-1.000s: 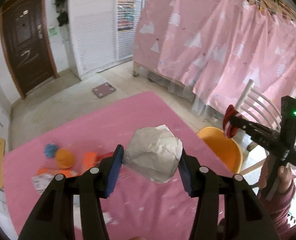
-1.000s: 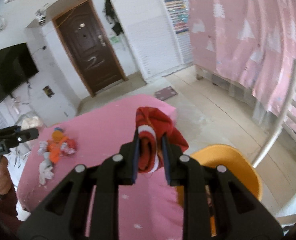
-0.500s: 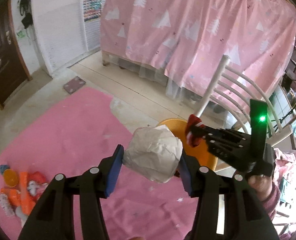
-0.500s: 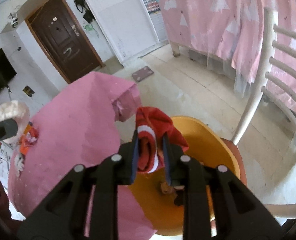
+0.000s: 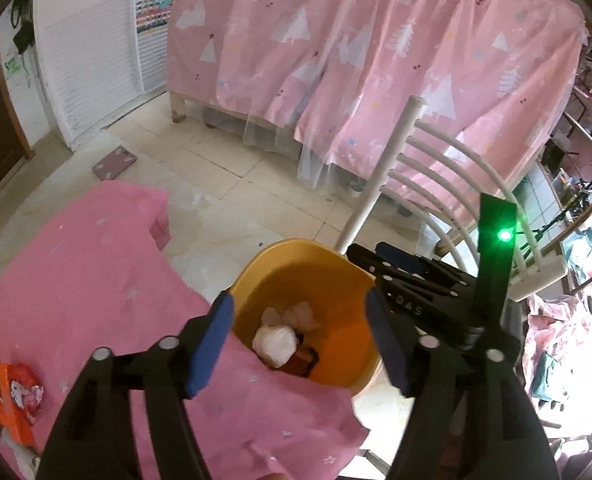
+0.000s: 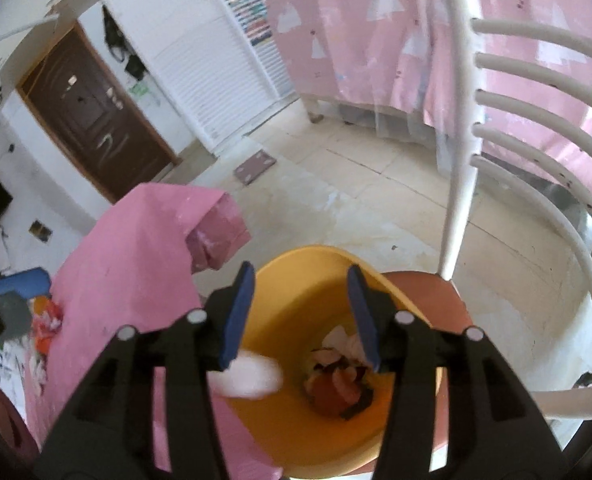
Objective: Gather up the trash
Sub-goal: 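Carry both items to the orange basin and open both tools to drop them, then grasp the white nepia tissue bag with the left tool while the right tool grasps the red cat-print packet, then carry both items over the orange basin and open both tools to drop them, then grasp the blue knotted cloth with the left tool, then grasp the crumpled white tissue with the right tool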
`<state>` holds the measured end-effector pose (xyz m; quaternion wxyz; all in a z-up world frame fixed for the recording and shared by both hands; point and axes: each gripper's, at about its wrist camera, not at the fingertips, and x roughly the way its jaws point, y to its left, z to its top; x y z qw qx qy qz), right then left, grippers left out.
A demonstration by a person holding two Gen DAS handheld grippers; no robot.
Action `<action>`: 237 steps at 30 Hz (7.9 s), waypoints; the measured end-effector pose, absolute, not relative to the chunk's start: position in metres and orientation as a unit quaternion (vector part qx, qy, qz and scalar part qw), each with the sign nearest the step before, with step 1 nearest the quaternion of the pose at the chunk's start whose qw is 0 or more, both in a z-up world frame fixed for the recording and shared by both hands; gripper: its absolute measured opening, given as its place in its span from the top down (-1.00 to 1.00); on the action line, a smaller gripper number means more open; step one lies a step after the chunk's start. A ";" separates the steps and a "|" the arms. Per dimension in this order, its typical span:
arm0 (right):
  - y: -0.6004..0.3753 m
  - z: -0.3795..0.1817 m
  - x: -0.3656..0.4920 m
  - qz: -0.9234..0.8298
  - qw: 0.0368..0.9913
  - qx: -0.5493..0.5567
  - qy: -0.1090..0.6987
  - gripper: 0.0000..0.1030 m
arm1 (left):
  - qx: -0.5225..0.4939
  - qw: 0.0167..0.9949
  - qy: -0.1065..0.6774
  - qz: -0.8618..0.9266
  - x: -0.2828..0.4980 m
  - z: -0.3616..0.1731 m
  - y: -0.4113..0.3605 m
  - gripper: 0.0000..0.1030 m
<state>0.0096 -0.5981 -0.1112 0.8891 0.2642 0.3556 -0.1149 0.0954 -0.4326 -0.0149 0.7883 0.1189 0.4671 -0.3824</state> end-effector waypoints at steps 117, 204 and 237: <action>-0.485 -0.044 0.031 -0.062 0.933 0.148 0.322 0.31 | 0.105 0.871 0.417 -0.237 0.126 0.028 -0.246 0.24; -0.252 -0.063 0.105 0.188 0.883 0.053 0.428 -0.78 | -0.011 0.851 0.521 -0.068 0.287 -0.062 -0.064 -0.40; -0.146 -0.078 0.067 0.267 0.850 -0.071 0.449 -0.40 | -0.057 0.875 0.476 -0.065 0.249 -0.023 -0.022 0.60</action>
